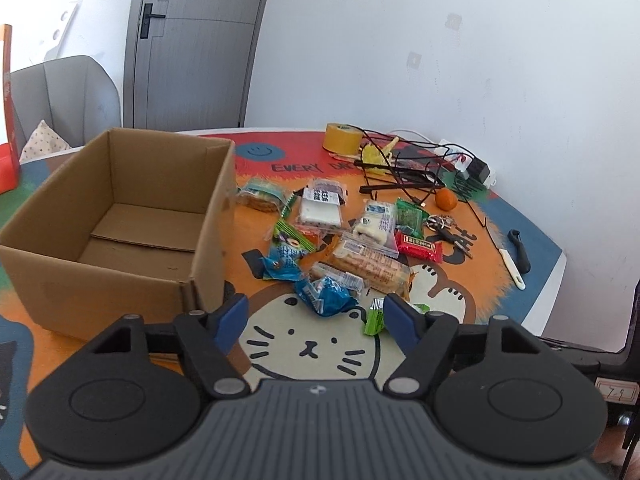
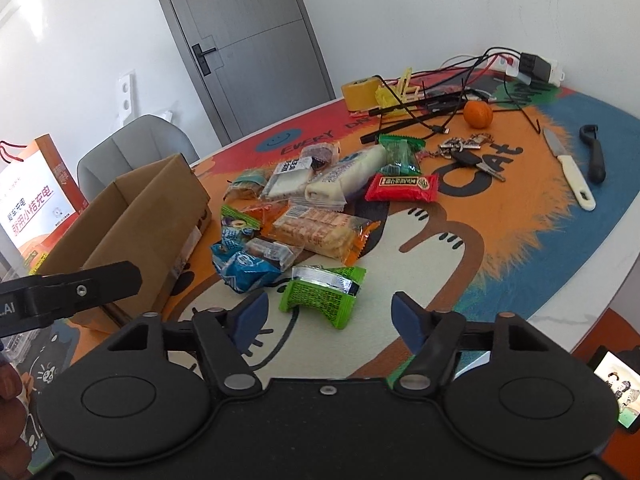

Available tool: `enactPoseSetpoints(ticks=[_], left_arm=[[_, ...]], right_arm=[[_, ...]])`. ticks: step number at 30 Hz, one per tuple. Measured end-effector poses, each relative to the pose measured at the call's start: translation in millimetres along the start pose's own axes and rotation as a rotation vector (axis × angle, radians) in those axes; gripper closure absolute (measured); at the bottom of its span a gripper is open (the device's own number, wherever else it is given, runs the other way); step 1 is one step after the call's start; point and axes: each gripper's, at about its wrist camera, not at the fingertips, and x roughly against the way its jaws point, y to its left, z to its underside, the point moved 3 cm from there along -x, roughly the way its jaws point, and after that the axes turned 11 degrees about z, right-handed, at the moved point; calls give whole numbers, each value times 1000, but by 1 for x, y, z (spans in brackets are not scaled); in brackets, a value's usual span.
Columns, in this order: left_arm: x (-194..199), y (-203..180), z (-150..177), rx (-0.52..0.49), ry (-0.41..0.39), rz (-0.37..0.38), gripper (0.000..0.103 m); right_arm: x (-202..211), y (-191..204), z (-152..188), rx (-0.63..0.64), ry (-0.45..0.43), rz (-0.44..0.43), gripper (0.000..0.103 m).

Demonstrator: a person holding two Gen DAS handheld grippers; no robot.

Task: Organize snacks
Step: 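Reach the right gripper to the green mesh snack bag and grasp it, then lower the left gripper onto the blue snack bag and grasp it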

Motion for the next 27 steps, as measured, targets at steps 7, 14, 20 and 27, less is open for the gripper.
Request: enactPoseSetpoints(ticks=[7,14,20,27], left_arm=[[-28,2,4,8,40,-1,41],[-47,10,4,26,60,-14,42],[-63,11,1,43,72,-9,43],[-84,8,2,48,74,-26,42]], right_arm=[[-19,-3,2,-13,31,-31,44],[-34,5,1,1,27,-34,46],[-42,12,-2,43,13,-23,60],[-40,-1,-5,1,8,-2,63]])
